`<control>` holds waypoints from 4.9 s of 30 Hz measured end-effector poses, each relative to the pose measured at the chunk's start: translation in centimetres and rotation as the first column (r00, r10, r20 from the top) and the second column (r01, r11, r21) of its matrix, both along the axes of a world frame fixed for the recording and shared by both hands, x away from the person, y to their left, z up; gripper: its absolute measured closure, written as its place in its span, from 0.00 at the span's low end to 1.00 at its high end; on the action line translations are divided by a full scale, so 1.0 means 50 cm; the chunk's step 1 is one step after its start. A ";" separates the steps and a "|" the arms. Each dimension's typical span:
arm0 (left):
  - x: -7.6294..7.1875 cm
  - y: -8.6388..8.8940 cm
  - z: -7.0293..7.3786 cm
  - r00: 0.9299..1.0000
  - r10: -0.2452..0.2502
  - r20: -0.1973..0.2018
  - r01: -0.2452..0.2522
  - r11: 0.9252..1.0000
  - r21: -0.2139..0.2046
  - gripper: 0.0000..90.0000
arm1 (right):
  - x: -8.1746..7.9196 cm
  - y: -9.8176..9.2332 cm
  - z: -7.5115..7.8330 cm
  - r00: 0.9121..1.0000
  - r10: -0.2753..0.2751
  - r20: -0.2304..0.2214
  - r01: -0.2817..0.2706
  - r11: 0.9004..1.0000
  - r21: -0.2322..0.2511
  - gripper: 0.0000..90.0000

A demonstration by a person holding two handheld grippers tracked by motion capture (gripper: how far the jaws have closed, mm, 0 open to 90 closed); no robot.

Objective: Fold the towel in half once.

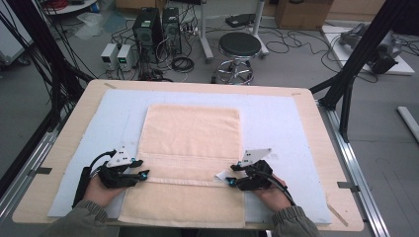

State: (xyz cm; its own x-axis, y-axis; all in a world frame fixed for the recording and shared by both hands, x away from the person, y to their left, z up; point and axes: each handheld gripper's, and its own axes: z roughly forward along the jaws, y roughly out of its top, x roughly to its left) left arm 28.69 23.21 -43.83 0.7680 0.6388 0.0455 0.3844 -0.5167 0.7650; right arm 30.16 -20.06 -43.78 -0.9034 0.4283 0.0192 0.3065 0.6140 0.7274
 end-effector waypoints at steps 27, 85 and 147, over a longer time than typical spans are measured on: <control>-0.041 -0.002 0.061 0.996 0.008 0.090 -0.007 1.000 -0.015 0.95 | 0.001 -0.004 0.062 0.999 0.039 0.006 -0.039 0.998 0.040 0.95; -0.147 -0.006 0.030 0.978 -0.202 -0.049 0.203 0.979 0.022 0.84 | -0.096 0.001 0.023 0.983 0.174 -0.054 -0.173 0.985 0.019 0.82; -0.051 -0.010 0.074 0.995 -0.099 -0.005 0.097 0.989 -0.108 0.48 | 0.028 -0.010 0.066 0.999 -0.037 -0.037 0.040 0.995 0.092 0.35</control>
State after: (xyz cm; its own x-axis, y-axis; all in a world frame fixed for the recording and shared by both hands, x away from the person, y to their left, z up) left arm 26.16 22.73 -40.14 0.8272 0.5612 -0.0274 0.3441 -0.4675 0.8143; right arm 31.55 -20.58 -40.47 -0.8844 0.4576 0.0919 0.3552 0.5320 0.7687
